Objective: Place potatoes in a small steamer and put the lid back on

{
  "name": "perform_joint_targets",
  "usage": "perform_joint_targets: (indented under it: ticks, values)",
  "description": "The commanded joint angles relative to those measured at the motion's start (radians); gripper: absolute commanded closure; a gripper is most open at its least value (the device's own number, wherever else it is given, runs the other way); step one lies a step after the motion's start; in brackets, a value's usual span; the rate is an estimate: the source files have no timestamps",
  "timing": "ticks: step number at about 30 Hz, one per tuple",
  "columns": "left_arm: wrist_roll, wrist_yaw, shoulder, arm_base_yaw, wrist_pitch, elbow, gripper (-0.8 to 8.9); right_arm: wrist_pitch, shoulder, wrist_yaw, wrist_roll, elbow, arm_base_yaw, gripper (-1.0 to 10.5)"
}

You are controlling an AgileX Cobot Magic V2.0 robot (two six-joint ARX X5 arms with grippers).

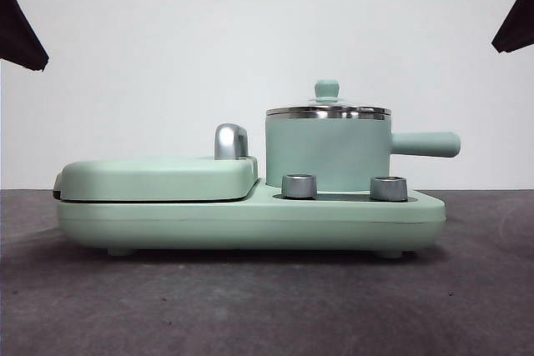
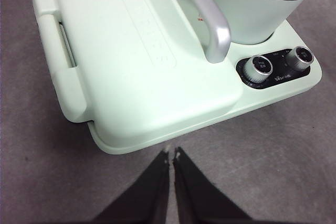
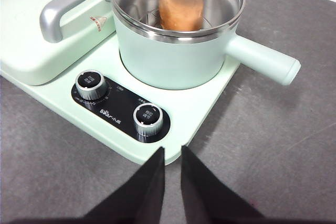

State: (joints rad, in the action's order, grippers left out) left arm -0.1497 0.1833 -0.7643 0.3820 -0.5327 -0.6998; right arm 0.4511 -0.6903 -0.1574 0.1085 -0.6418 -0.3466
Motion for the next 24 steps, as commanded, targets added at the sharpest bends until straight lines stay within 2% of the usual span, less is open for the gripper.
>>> perform_joint_targets:
  ticks: [1, 8, 9, 10, 13, 16, 21, 24]
  values:
    - [0.002, 0.005, -0.005, 0.005, 0.007, -0.006, 8.08, -0.013, -0.005, 0.001, 0.004, -0.002, -0.005, 9.1]
    - [0.01, 0.0, 0.033, 0.011, -0.007, -0.005, 8.08, -0.013, -0.005, 0.001, 0.004, -0.002, -0.005, 9.1]
    - [0.085, -0.021, 0.058, 0.009, -0.007, -0.001, 8.07, -0.013, -0.005, 0.001, 0.004, -0.002, -0.005, 9.1]
    - [0.109, -0.051, 0.09, -0.004, 0.0, 0.012, 8.08, -0.015, -0.005, 0.001, 0.004, -0.002, -0.005, 9.1]
    - [0.085, -0.106, 0.227, -0.093, 0.144, 0.125, 8.07, -0.016, -0.005, 0.001, 0.004, -0.002, -0.005, 9.1]
    - [0.083, -0.112, 0.385, -0.204, 0.256, 0.266, 8.08, -0.017, -0.005, 0.001, 0.004, -0.002, -0.005, 9.1]
    - [0.071, -0.139, 0.609, -0.34, 0.347, 0.496, 8.08, -0.017, -0.005, 0.001, 0.004, -0.002, -0.005, 9.1]
    - [0.053, -0.139, 0.697, -0.369, 0.346, 0.595, 8.08, -0.017, -0.005, 0.001, 0.004, -0.002, -0.005, 9.1]
